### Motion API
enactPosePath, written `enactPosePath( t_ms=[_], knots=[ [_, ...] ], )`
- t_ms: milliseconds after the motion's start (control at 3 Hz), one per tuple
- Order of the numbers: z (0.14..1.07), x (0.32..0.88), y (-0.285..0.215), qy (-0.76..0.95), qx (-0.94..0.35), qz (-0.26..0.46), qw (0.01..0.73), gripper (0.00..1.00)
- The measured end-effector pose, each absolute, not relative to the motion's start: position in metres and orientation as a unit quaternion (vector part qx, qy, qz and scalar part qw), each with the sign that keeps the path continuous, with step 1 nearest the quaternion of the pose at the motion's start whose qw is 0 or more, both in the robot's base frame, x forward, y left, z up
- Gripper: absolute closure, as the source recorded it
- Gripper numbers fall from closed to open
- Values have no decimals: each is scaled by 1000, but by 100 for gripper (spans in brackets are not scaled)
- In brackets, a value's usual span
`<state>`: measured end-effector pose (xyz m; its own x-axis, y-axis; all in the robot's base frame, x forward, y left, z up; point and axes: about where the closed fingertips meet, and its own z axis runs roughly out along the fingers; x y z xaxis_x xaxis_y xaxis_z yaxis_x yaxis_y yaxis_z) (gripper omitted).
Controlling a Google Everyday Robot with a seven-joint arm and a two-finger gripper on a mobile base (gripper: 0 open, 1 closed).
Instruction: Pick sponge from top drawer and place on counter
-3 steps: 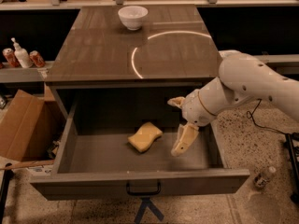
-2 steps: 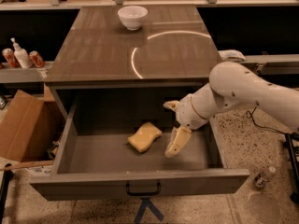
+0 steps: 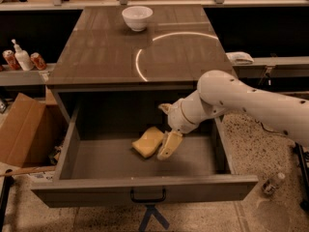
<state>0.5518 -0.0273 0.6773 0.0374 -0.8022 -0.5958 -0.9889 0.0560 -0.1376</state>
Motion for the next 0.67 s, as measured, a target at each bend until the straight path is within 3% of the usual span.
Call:
enactPosePath(
  t_ms=[667],
  knots=[
    [638,573,-5,668,-672,178,266,0]
  ],
)
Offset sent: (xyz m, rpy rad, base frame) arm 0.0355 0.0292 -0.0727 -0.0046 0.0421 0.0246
